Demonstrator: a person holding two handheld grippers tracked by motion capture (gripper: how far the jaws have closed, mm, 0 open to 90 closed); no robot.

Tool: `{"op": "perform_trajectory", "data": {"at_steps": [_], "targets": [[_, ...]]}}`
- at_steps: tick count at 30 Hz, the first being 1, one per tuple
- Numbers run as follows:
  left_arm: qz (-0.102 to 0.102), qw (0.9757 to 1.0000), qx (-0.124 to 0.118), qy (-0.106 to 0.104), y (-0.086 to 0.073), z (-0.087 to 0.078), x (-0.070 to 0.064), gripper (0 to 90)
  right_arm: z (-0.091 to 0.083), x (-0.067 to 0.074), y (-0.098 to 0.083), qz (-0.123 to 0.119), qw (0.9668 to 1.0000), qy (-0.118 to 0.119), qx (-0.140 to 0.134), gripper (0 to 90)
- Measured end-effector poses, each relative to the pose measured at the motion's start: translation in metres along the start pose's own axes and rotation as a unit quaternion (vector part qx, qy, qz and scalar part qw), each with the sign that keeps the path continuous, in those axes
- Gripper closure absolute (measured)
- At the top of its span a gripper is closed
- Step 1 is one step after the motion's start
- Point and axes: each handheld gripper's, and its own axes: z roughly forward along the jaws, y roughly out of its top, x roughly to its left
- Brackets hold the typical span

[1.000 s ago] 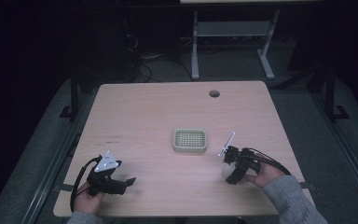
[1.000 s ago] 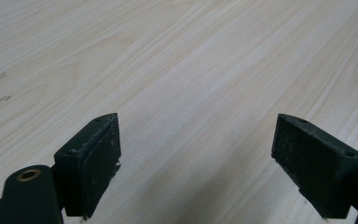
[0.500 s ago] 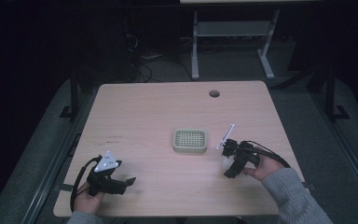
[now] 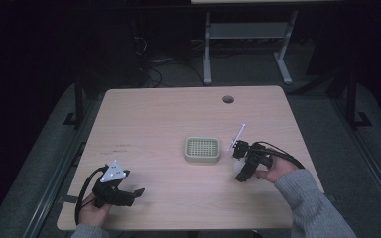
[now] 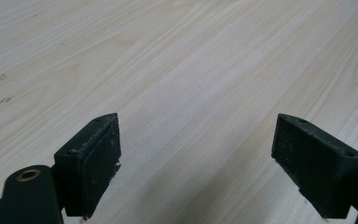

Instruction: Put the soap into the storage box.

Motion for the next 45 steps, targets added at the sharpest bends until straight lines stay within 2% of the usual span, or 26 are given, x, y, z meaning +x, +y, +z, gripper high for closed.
{"op": "perform_trajectory", "data": {"at_steps": [12, 45], "targets": [[-0.004, 1.0000, -0.004, 0.000, 0.000, 0.000, 0.000, 15.3, -0.001, -0.005, 0.016, -0.011, 0.9999, -0.002, 0.010, 22.1], [-0.004, 1.0000, -0.001, -0.002, 0.001, 0.002, 0.000, 15.2, -0.015, -0.017, 0.052, -0.024, 0.9997, 0.004, 0.005, 22.2]]}}
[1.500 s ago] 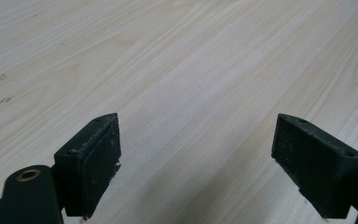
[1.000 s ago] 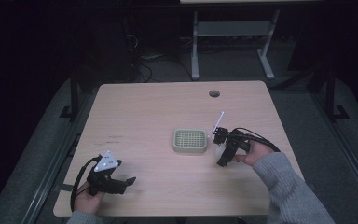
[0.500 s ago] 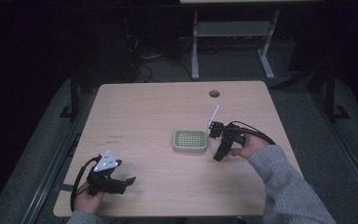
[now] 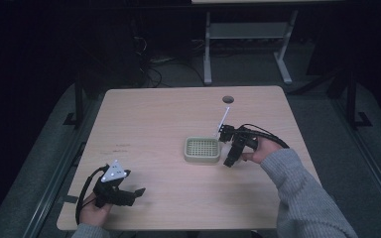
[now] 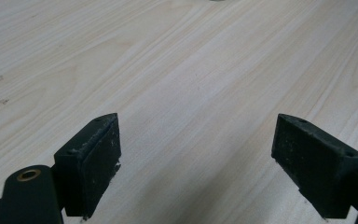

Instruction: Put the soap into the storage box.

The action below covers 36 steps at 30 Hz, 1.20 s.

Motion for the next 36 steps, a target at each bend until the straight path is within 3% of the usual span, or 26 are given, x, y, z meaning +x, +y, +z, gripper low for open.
{"op": "perform_trajectory", "data": {"at_steps": [17, 36], "targets": [[0.000, 1.0000, -0.001, -0.001, 0.000, 0.001, 0.000, 15.3, 0.007, -0.010, 0.008, 0.005, 0.9999, 0.012, 0.003, 22.2], [-0.005, 1.0000, -0.002, -0.002, 0.000, 0.001, 0.001, 15.2, 0.010, -0.015, 0.029, 0.000, 0.9999, 0.011, 0.005, 22.1]]}}
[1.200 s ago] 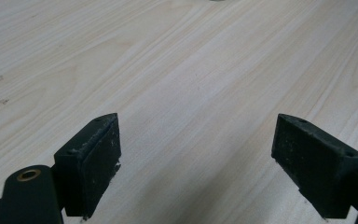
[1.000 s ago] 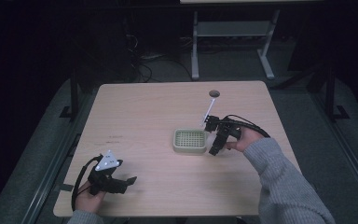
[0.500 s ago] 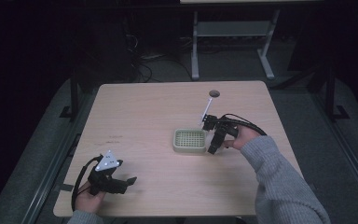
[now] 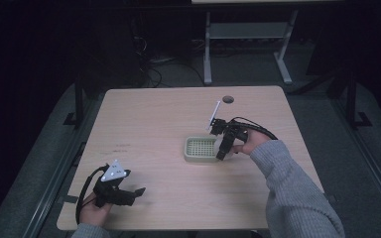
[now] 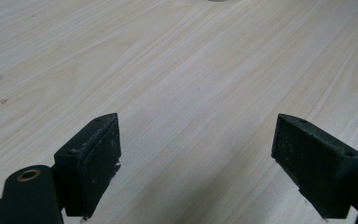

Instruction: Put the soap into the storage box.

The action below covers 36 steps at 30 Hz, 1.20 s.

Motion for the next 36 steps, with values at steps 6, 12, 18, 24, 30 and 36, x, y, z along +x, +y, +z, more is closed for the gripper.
{"op": "perform_trajectory", "data": {"at_steps": [6, 12, 18, 24, 30, 36], "targets": [[0.006, 1.0000, 0.003, 0.003, 0.000, -0.001, 0.001, 15.3, 0.003, -0.002, 0.005, -0.003, 1.0000, 0.005, -0.001, 22.2], [0.005, 1.0000, 0.002, 0.002, 0.000, -0.001, 0.001, 15.3, 0.002, -0.002, 0.010, -0.007, 1.0000, 0.000, 0.003, 22.2], [0.005, 1.0000, 0.000, 0.002, 0.000, -0.002, 0.001, 15.3, 0.002, -0.002, 0.019, -0.011, 0.9999, -0.002, 0.004, 22.1], [0.001, 1.0000, -0.001, 0.002, 0.000, -0.001, 0.001, 15.3, 0.006, -0.003, 0.027, -0.014, 0.9999, 0.005, 0.004, 22.1], [0.001, 1.0000, -0.001, 0.002, 0.000, -0.002, 0.001, 15.3, 0.008, -0.002, 0.037, -0.019, 0.9997, 0.003, 0.013, 22.1], [0.002, 1.0000, -0.002, 0.002, 0.000, -0.002, 0.001, 15.2, 0.006, -0.001, 0.048, -0.025, 0.9996, 0.002, 0.010, 22.2]]}}
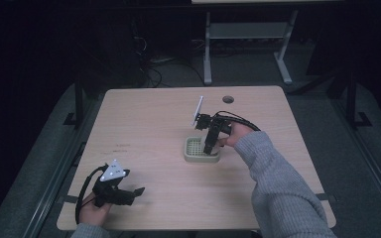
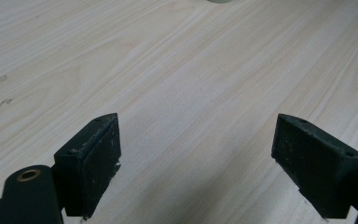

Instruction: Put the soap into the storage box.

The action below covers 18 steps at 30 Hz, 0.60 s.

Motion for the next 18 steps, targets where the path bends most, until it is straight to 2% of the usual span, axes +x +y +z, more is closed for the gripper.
{"op": "perform_trajectory", "data": {"at_steps": [2, 8, 18], "targets": [[-0.002, 1.0000, -0.001, 0.000, 0.000, 0.000, 0.000, 15.3, -0.001, 0.001, 0.005, -0.003, 1.0000, -0.007, 0.005, 22.2], [-0.003, 1.0000, -0.002, 0.000, 0.000, 0.000, 0.000, 15.3, 0.001, -0.001, 0.013, -0.007, 0.9999, -0.006, 0.007, 22.1], [-0.001, 1.0000, -0.002, 0.000, 0.000, 0.000, 0.000, 15.2, 0.017, -0.003, 0.022, -0.007, 0.9999, -0.008, 0.012, 22.2]]}}
